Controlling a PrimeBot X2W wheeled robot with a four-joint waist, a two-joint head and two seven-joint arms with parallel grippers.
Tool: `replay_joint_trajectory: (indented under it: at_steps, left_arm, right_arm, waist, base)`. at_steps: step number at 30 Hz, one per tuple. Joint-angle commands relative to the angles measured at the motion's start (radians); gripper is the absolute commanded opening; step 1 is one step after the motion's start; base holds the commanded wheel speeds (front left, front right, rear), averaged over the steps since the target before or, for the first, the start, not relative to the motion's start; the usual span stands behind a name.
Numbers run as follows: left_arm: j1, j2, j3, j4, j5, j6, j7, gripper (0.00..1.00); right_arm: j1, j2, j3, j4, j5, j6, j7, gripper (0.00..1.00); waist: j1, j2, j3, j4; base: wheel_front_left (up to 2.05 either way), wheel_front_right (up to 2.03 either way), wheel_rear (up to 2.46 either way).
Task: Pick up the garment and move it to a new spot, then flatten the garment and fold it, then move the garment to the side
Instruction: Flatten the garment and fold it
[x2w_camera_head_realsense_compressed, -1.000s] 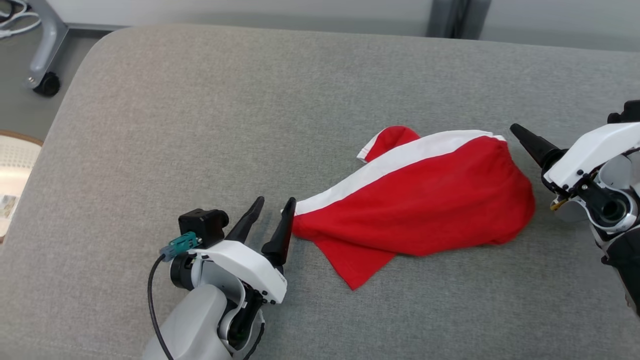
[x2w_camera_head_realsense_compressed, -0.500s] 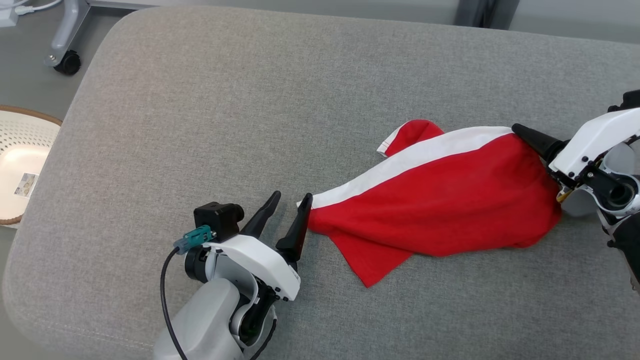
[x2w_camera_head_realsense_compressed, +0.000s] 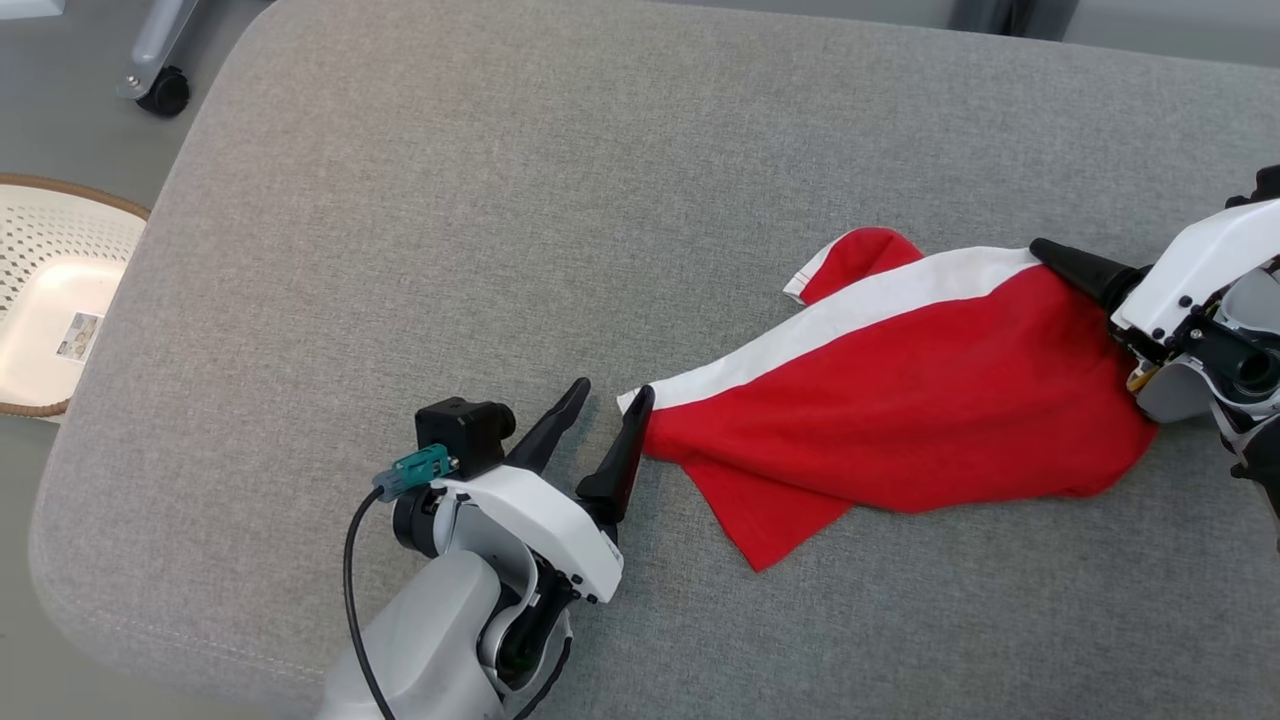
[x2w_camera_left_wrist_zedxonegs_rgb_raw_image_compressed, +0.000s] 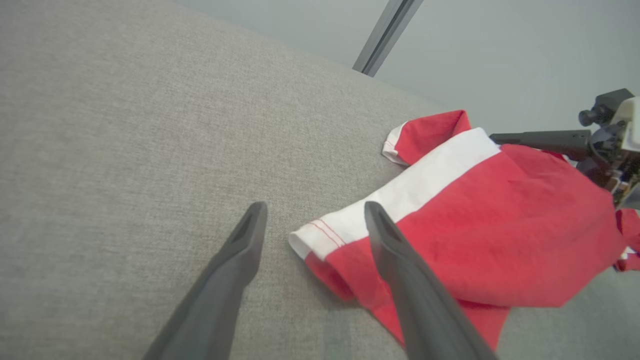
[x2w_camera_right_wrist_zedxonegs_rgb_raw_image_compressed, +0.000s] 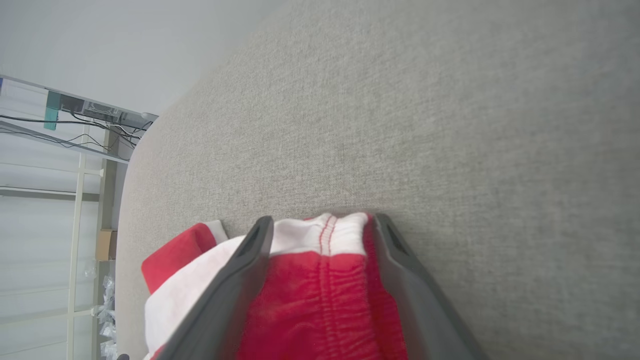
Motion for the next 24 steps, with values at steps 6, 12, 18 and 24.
replay_joint_trajectory:
  at_steps: [6,12,18,24]
  left_arm:
    - [-0.023,0.003,-0.014,0.008,-0.02,0.012,-0.012,1.0]
    - [-0.022,0.004,-0.012,0.02,-0.025,0.016,-0.019,1.0]
    - [-0.012,0.016,0.001,0.028,-0.033,0.018,-0.023,1.0]
    - [0.017,0.029,0.018,0.031,-0.068,0.012,-0.006,1.0]
  right_arm:
    - [-0.007,-0.008,0.017,-0.006,0.017,0.0,0.015,0.0]
    - [0.014,-0.017,0.025,-0.046,0.028,0.0,-0.018,0.0]
    - [0.041,-0.034,0.023,-0.118,0.04,0.0,-0.092,0.0]
    - [0.112,-0.063,0.039,-0.248,0.06,0.0,-0.165,0.0]
  waist:
    - [0.0,0.0,0.004,0.005]
    - [0.0,0.0,-0.008,-0.007]
    - [0.0,0.0,-0.029,-0.022]
    - [0.0,0.0,-0.062,-0.048]
  base:
    - [0.0,0.0,0.0]
    - [0.0,0.0,0.0]
    - [0.0,0.0,0.0]
    - [0.0,0.0,0.0]
